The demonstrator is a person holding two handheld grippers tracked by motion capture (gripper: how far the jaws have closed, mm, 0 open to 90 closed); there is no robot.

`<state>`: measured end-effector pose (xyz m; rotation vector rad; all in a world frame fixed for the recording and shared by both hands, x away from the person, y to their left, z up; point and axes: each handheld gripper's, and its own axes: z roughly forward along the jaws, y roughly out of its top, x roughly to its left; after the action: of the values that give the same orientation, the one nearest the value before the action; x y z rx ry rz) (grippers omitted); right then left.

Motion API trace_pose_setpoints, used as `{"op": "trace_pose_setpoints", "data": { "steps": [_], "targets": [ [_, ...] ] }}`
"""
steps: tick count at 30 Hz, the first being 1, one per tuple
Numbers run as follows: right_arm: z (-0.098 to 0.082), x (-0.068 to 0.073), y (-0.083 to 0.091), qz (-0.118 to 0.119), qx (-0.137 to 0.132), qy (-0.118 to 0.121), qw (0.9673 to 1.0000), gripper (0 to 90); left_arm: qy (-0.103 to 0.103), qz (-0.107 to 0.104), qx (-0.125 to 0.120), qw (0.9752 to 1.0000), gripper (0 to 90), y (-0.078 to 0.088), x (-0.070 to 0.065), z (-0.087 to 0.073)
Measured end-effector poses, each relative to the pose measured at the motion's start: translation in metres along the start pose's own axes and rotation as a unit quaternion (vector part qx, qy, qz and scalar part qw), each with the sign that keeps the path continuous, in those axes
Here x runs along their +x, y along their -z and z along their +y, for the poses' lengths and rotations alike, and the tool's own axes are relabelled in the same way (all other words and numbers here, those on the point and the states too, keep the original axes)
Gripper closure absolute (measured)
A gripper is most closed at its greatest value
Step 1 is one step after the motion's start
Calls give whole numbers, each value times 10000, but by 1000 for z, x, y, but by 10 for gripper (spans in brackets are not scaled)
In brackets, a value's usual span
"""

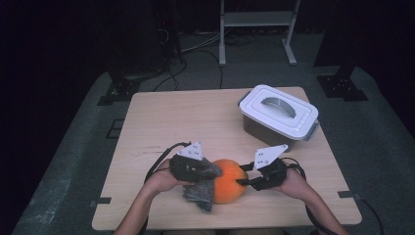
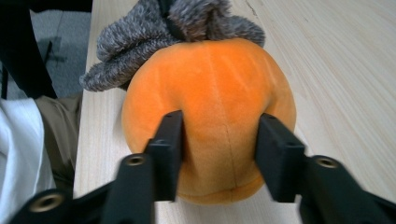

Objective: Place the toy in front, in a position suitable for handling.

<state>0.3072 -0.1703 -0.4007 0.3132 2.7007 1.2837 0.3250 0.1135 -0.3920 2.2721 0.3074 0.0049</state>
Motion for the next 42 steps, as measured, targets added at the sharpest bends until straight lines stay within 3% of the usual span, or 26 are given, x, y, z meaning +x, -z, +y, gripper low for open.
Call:
{"op": "trace_pose_setpoints", "data": {
  "steps": [3, 6, 9, 10, 11, 13, 14, 18, 22, 28, 32, 35, 36, 40, 41, 42],
  "targets": [
    [-1, -4, 2, -9, -70, -82, 9999, 427, 17, 46, 56, 10000, 755, 0, 1, -4],
    [-8, -13, 2, 96, -168, -503, 9985, 323, 60, 11, -5, 10000, 755, 2, 3, -8],
    [-13, -16, -5, 194, -175, -630, 9977, 307, 63, -24, -49, 10000, 754, 1, 2, -9],
    [-15, -16, -8, 259, -174, -676, 9972, 342, 65, -16, -48, 10000, 754, 1, 2, -9],
    [-15, -14, -8, 279, -234, -596, 9976, 456, 53, 0, -32, 10000, 754, 2, 2, -8],
    [-13, -12, -6, 225, -247, -509, 9981, 506, 29, 24, -60, 10000, 755, 6, 2, -7],
    [-10, -9, -3, 220, -262, -377, 9987, 575, 27, 48, -103, 9999, 755, 10, 2, -6],
    [-8, -8, 2, 165, -162, -170, 9996, 600, -30, 137, -401, 9991, 755, 32, 0, 2],
    [-8, -9, 4, 122, -176, -170, 9996, 600, -132, 188, -432, 9988, 754, 40, -4, 10],
    [4, 1, 1, 50, 3, 161, 9999, 610, -356, 33, -456, 9983, 754, 27, -12, 27],
    [7, 3, -3, 83, -7, 226, 9997, 610, -427, -100, -486, 9979, 754, 19, -15, 38],
    [12, 6, -5, 82, -28, 280, 9996, 613, -547, -162, -232, 9981, 754, 6, -18, 44],
    [13, 7, -4, 47, -9, 372, 9993, 613, -533, -151, -200, 9983, 754, 4, -18, 44],
    [9, 7, -5, 47, -11, 272, 9996, 609, -421, -132, -93, 9990, 755, -2, -15, 37],
    [7, 6, -5, 33, -50, 197, 9998, 531, -362, -133, -60, 9992, 755, -3, -14, 33],
    [7, 6, -5, 33, -50, 197, 9998, 531, -362, -133, -60, 9992, 755, -3, -14, 33]
  ]
}}
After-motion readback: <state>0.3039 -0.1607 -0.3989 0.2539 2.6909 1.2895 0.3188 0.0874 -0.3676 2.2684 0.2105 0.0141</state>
